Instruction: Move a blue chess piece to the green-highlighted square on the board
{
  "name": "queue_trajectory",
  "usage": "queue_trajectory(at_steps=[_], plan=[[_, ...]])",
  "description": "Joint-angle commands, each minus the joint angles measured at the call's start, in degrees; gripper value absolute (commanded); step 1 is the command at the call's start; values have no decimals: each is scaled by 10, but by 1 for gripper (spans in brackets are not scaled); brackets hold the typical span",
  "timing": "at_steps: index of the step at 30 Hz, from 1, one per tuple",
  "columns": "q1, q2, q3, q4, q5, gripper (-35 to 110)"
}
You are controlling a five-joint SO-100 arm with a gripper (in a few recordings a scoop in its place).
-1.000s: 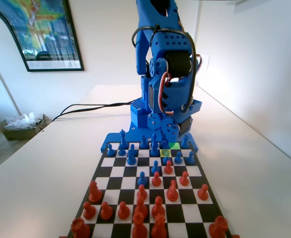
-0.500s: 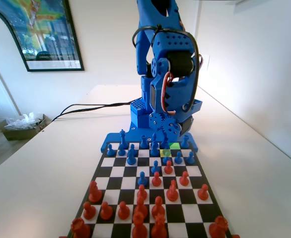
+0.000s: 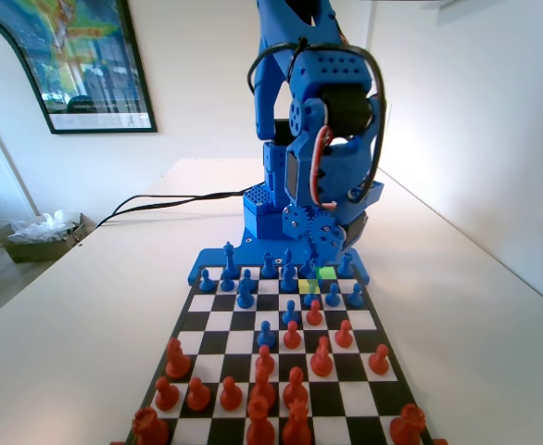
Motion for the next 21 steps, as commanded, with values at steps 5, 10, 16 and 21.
queue_trajectory(at_steps=[5, 10, 16, 21], plan=[[-33, 54, -7, 7, 4, 1], [-51, 67, 2, 14, 11, 1], [-63, 76, 31, 7, 13, 1], [-66, 82, 59, -7, 10, 1]])
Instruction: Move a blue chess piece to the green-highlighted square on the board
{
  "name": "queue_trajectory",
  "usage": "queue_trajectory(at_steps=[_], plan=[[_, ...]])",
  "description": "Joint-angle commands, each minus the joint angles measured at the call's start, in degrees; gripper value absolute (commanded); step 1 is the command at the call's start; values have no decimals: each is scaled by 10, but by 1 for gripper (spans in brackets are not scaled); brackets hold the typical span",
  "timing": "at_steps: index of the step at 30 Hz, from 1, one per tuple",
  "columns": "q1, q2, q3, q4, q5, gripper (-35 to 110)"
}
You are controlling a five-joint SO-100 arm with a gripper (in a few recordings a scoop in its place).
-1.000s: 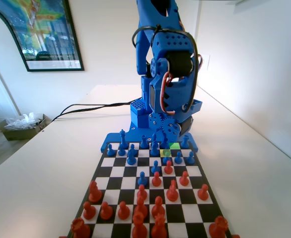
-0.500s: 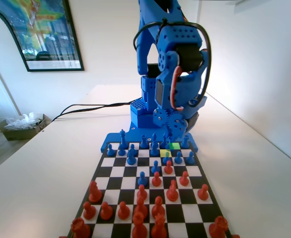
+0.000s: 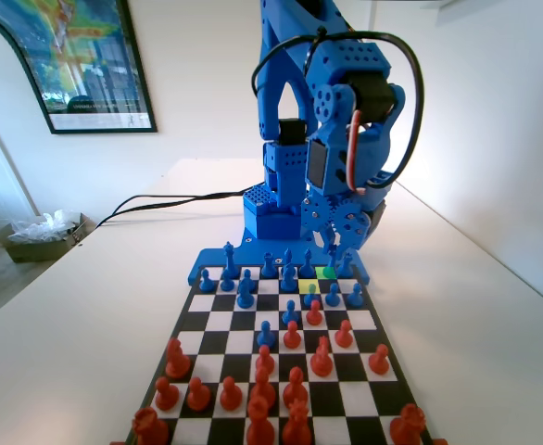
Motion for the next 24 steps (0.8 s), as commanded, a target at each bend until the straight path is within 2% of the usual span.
queue_trajectory(at_steps=[1, 24], plan=[[-13, 43, 15, -4, -3, 1], [-33, 58, 40, -21, -3, 1]])
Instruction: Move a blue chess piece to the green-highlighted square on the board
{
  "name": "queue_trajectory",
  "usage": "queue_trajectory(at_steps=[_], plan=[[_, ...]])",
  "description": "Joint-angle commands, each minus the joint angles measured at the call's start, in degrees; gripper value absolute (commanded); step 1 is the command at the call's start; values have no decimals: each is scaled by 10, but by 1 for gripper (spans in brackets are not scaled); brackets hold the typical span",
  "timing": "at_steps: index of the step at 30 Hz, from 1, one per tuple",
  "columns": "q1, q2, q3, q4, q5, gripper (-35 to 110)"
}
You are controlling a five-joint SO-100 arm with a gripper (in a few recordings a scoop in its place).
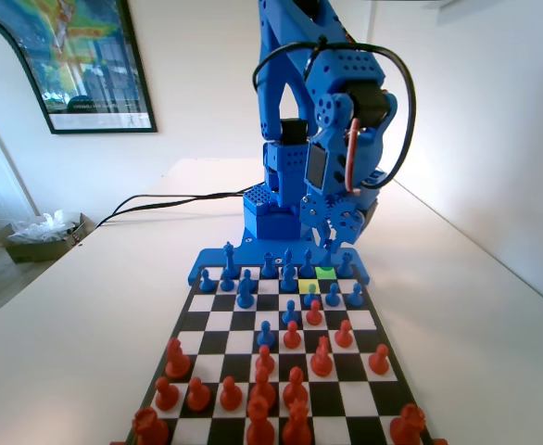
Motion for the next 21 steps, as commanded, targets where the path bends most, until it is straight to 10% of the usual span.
queue_trajectory(at_steps=[1, 21], plan=[[-4, 37, 10, -6, -9, 1], [1, 12, 10, -25, -16, 1]])
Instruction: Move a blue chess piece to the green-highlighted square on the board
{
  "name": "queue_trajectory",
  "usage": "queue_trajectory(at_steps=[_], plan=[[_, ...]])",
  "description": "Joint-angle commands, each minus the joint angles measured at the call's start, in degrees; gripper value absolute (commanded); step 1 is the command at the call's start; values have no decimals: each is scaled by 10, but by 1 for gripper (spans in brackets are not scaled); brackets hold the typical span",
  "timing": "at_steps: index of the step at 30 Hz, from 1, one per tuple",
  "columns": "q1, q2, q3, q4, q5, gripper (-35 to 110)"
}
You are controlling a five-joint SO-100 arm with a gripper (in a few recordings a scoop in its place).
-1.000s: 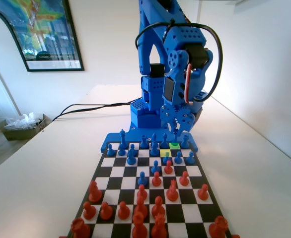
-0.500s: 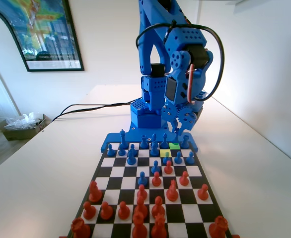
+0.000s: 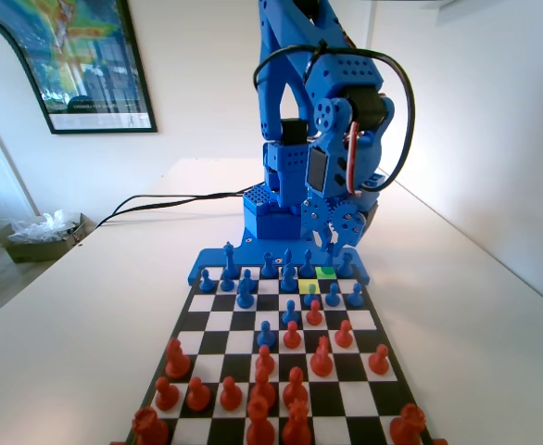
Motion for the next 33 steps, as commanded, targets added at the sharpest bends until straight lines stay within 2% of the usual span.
queue_trajectory(at_steps=[1, 33], plan=[[-2, 11, 0, 4, -11, 1], [0, 5, 23, -23, -15, 2]])
